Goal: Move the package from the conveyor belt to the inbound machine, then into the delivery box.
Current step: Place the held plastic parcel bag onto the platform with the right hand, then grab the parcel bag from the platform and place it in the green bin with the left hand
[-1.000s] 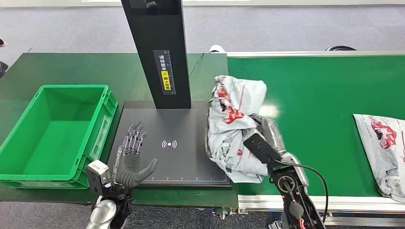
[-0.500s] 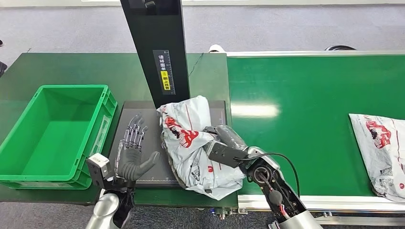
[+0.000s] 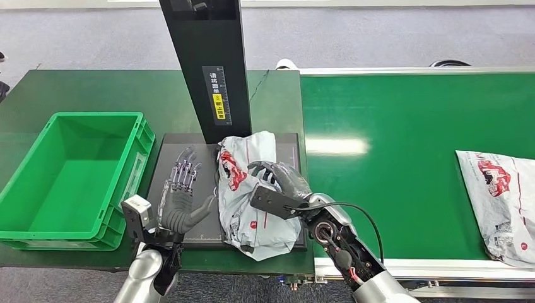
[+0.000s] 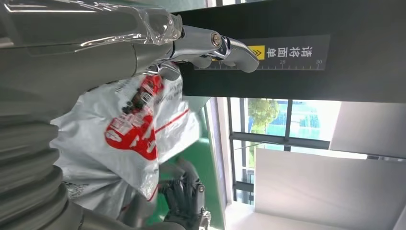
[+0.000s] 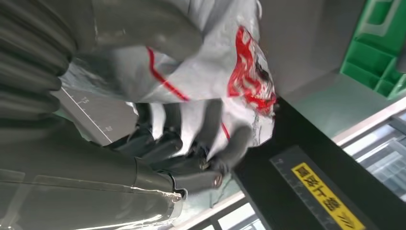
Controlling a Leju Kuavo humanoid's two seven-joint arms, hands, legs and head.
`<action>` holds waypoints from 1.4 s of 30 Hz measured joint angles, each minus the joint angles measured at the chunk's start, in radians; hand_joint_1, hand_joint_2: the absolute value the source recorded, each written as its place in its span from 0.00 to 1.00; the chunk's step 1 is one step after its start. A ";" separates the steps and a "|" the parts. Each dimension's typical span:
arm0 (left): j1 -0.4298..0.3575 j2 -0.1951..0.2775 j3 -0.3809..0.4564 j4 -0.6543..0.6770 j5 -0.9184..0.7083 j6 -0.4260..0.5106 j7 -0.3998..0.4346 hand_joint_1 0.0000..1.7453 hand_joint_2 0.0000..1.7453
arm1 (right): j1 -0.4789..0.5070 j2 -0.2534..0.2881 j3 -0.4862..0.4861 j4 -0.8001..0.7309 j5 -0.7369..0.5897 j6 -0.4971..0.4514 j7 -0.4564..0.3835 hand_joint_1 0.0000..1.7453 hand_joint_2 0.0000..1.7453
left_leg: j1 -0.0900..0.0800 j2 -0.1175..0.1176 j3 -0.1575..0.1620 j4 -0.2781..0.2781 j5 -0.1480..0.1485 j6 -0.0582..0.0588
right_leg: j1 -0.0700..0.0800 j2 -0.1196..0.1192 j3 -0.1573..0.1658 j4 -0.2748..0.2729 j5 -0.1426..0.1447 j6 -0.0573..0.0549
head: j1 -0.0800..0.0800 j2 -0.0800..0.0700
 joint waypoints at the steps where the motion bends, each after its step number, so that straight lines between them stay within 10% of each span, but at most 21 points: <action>1: -0.001 0.000 -0.001 0.002 0.000 0.000 0.000 0.00 1.00 | 0.000 0.000 0.001 0.006 0.000 -0.003 0.002 0.00 1.00 | 0.000 0.000 0.000 0.000 0.000 0.000 | 0.000 0.000 0.000 0.000 0.000 0.000 | 0.000 0.000; 15: -0.002 0.003 -0.017 0.009 -0.019 0.005 -0.002 0.00 1.00 | 0.021 -0.002 -0.020 0.002 -0.066 -0.025 -0.102 0.00 1.00 | 0.000 0.000 0.000 0.000 0.000 0.000 | 0.000 0.000 0.000 0.000 0.000 0.000 | 0.000 0.000; 31: -0.022 0.025 -0.123 0.007 -0.268 0.056 -0.001 0.00 1.00 | 0.163 -0.042 -0.211 -0.388 -0.177 -0.211 -0.269 0.00 1.00 | 0.000 0.000 0.000 0.000 0.000 0.000 | 0.000 0.000 0.000 0.000 0.000 0.000 | 0.000 0.000; 42: -0.195 0.026 -0.275 0.110 -0.602 0.032 0.191 0.00 1.00 | 0.220 -0.038 -0.341 -0.467 -0.223 -0.189 -0.291 0.00 1.00 | 0.000 0.000 0.000 0.000 0.000 0.001 | 0.000 0.000 0.000 0.000 0.001 0.000 | 0.000 0.000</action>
